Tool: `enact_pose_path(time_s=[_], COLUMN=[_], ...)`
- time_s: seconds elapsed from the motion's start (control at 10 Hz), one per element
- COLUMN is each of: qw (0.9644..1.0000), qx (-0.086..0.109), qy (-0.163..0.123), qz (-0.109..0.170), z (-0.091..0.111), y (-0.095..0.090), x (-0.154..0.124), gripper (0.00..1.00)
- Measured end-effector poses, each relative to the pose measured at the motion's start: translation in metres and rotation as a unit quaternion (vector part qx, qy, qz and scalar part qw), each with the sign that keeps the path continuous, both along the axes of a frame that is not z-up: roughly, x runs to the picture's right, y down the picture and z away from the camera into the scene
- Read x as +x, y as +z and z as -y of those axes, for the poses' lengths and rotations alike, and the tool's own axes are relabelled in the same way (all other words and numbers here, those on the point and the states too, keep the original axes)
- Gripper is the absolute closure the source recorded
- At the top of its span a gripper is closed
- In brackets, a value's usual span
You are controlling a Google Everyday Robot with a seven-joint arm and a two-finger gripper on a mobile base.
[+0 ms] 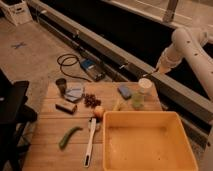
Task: Place fork in paper cup
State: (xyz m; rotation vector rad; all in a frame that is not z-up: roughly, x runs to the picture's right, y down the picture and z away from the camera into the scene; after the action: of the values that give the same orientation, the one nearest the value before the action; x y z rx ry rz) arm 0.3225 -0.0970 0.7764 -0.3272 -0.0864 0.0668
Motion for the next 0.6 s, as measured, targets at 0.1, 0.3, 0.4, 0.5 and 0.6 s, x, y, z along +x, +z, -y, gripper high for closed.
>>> enact_pose_path(time_s=[0.1, 0.3, 0.4, 0.5, 0.6], qw=[1.0000, 1.0000, 1.0000, 1.0000, 1.0000], qx=[0.000, 0.001, 0.000, 0.000, 0.000], qy=[0.000, -0.002, -0.001, -0.001, -0.001], qz=[0.001, 0.003, 0.002, 0.002, 0.002], z=[0.0002, 0.0013, 0.0000, 0.0003, 0.0003], y=[0.0003, 0.0008, 0.0005, 0.0006, 0.0006], x=[-0.0016, -0.0049, -0.0023, -0.0026, -0.0028], gripper=[1.00, 1.00, 1.00, 1.00, 1.00])
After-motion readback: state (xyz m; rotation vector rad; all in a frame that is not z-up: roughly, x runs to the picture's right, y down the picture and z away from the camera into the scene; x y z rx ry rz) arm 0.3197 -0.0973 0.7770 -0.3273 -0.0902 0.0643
